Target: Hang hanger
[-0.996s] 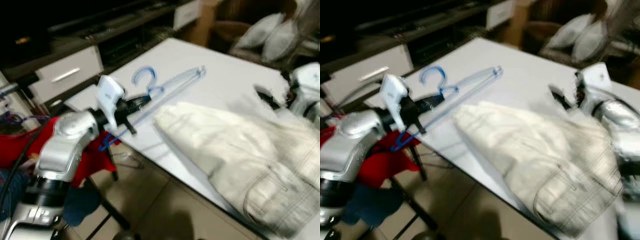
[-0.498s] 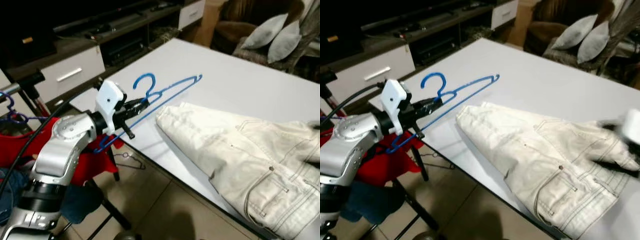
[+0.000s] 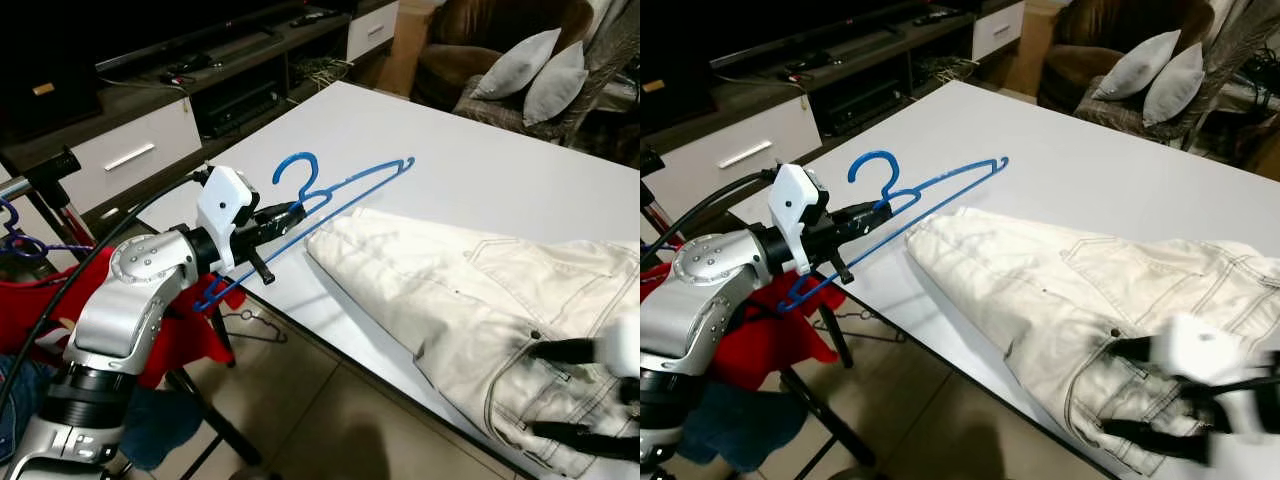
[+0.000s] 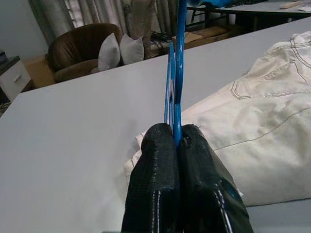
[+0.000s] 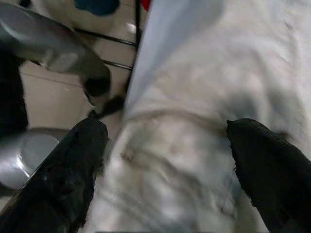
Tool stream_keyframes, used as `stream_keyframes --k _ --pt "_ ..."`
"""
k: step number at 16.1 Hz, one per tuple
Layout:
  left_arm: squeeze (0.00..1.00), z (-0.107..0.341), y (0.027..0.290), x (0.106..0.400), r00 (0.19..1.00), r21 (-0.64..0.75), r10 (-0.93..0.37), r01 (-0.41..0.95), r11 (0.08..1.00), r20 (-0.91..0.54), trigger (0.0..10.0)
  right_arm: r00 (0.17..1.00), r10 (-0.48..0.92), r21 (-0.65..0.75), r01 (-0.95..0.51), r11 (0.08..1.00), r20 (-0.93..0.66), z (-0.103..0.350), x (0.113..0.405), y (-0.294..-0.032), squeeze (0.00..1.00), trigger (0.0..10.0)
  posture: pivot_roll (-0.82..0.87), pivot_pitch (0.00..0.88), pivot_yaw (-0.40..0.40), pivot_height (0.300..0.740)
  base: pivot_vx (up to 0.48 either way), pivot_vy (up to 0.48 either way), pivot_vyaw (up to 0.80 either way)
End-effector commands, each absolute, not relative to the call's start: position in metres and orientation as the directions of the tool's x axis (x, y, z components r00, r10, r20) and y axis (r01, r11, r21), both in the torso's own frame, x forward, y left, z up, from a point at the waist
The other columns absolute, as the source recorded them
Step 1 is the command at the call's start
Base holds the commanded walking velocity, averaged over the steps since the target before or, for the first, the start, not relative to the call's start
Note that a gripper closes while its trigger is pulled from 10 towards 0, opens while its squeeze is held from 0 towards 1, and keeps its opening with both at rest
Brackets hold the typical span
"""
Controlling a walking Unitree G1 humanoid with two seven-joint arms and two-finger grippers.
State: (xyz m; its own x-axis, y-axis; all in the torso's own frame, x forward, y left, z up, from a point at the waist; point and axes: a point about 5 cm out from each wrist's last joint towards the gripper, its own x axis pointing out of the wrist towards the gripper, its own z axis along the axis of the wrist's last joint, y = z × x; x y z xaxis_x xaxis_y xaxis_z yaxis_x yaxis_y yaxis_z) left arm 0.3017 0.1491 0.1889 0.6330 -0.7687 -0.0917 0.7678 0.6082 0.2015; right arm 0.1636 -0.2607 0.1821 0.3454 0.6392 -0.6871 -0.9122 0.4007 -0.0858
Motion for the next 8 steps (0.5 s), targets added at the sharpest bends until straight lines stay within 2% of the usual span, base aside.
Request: stream_keyframes --k 1,4,8 --pt "0.0 0.198 0.148 0.303 0.638 0.209 -0.768 0.76 0.615 -0.06 10.0 0.354 0.648 -0.098 -0.913 0.397 -0.674 0.167 0.175 -0.249 0.0 10.0 -0.07 0.0 0.034 0.74 0.0 0.0 0.0" --pt "0.0 0.203 0.149 0.306 0.657 0.211 -0.753 0.741 0.637 -0.033 10.0 0.388 0.709 -0.127 -0.911 0.393 -0.589 0.138 0.218 -0.202 0.0 10.0 -0.06 0.0 0.023 0.74 0.0 0.0 0.0" --pt "0.0 0.207 0.154 0.312 0.71 0.22 -0.705 0.688 0.692 -0.002 10.0 0.363 0.753 -0.121 -0.926 0.358 -0.549 0.12 0.248 -0.157 0.0 10.0 -0.06 0.0 0.016 0.74 0.0 0.0 0.0"
